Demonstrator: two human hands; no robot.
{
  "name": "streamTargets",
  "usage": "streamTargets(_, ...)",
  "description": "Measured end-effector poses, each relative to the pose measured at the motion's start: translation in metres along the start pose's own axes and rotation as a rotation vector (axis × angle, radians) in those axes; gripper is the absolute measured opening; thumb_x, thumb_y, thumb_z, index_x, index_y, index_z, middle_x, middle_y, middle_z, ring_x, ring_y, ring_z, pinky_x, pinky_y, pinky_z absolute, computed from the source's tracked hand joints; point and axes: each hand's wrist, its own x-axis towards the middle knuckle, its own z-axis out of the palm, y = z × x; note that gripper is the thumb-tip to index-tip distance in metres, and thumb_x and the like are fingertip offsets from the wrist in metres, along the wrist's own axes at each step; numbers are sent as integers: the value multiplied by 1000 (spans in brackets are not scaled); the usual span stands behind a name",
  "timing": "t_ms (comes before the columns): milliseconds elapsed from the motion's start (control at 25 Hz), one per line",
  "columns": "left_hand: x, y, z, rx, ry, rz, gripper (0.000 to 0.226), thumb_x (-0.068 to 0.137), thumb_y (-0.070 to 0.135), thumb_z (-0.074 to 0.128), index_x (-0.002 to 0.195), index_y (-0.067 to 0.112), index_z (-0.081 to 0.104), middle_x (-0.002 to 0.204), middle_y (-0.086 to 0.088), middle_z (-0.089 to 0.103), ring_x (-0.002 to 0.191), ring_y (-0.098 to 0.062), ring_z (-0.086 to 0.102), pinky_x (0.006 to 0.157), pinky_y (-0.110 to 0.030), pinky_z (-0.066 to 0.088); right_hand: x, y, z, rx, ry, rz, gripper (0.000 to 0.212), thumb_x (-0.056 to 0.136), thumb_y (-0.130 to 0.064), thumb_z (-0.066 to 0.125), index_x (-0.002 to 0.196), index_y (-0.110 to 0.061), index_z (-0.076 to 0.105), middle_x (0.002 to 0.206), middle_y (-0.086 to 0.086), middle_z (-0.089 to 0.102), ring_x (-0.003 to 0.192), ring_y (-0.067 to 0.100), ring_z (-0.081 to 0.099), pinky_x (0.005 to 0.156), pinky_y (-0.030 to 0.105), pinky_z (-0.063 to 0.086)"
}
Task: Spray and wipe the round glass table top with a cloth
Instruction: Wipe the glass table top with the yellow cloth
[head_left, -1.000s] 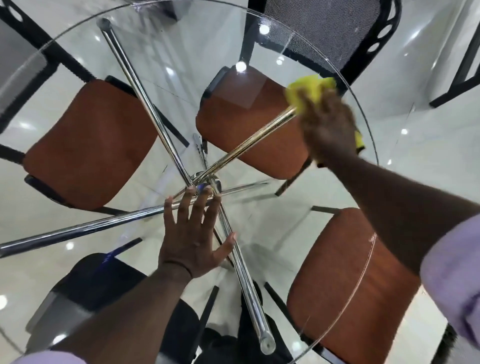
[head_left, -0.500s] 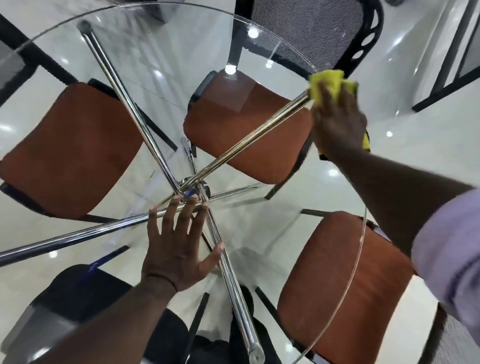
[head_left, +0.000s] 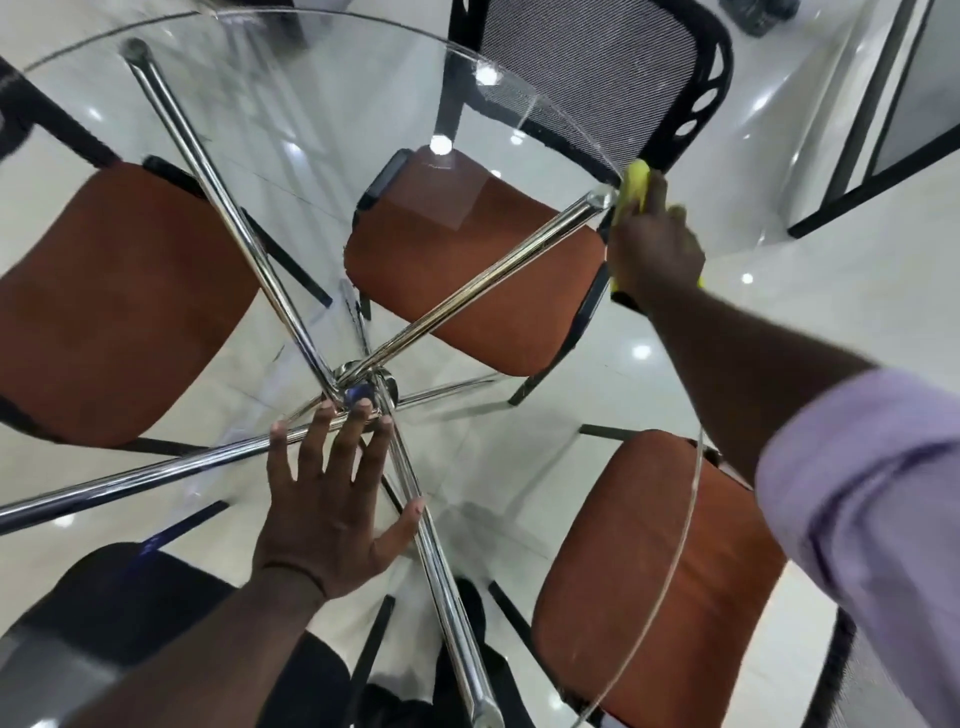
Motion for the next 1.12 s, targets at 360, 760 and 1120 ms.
streamTargets(360,-2,-1,-9,-9,-17,-39,96,87,71,57,161,13,37,171,-13,27,155,-46,27,119,-75,16,-182,55,5,-186,-23,-440,63,113,-51,39,171,-34,24,175,22,25,152,54,35,121,66,30)
streamTargets(760,-34,-27,-15,-274,105,-162,81,94,60,60,158,13,42,169,-10,32,158,-32,26,128,-59,15,-218,-45,44,-31,137,-133,64,106,-29,36,169,-30,33,172,24,34,158,46,34,124,63,31)
streamTargets(1120,-112,-99,-15,-62,-68,-267,95,95,74,40,168,22,9,177,1,2,162,-38,4,126,-67,9,-224,-65,41,-128,95,-650,61,106,-28,43,166,-31,39,165,24,43,149,44,43,116,60,45)
